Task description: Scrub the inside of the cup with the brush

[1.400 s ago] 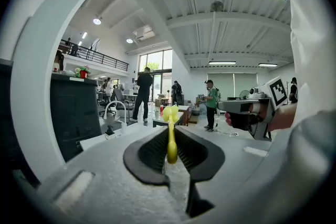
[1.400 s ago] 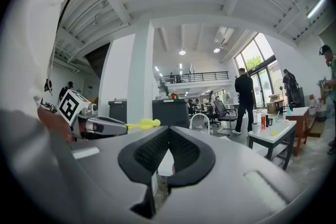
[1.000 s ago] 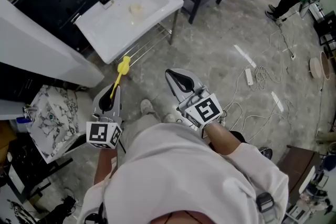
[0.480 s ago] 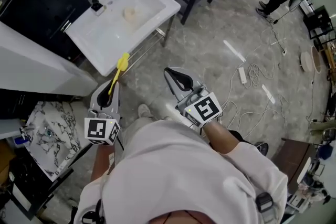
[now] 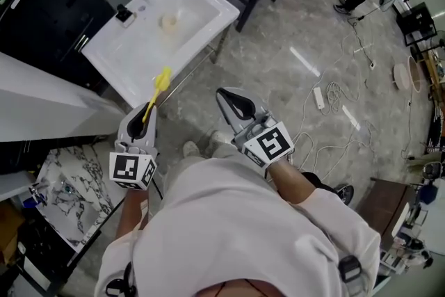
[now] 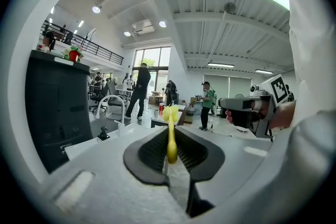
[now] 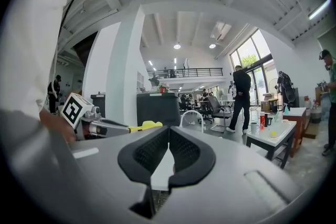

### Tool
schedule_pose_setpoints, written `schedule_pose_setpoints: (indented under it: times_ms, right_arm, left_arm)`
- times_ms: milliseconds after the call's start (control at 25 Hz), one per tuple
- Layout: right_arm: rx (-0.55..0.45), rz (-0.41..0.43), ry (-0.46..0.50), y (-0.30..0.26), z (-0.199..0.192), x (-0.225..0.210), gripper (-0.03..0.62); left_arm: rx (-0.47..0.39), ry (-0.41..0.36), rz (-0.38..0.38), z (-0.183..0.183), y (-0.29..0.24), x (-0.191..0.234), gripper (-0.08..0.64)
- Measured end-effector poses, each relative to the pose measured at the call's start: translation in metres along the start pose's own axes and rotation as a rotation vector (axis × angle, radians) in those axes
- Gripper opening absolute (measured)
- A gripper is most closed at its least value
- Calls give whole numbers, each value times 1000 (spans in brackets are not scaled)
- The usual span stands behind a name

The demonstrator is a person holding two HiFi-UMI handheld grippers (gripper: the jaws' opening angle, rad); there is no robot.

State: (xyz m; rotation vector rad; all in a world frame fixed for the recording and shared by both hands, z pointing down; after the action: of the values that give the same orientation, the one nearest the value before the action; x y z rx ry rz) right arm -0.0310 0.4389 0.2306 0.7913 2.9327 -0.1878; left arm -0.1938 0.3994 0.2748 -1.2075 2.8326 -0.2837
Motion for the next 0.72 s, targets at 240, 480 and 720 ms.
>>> schedule_pose_setpoints:
  times_ms: [240, 480, 720]
  right_arm:
    - [1, 29, -14, -23, -1, -29, 9]
    - [7, 95, -21, -51, 5, -72, 8]
    - [7, 154, -29, -70, 12, -118, 8]
  left_arm:
    - [13, -2, 21, 3, -29, 9, 40]
    - [25, -6, 74, 15, -69, 18, 40]
    - [20, 3, 130, 28, -110, 18, 40]
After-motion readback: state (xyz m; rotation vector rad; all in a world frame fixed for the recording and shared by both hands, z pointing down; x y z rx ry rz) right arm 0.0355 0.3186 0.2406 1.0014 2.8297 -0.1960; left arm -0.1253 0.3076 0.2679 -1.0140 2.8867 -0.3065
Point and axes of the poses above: the fingertips, and each gripper's own axes: y backward along the fingers, x to its left, z out of its top, the point moved 1 cm from there along y, backward along the fingers, and after that the axes turned 6 degrees about -y, right-handed, at the moved point
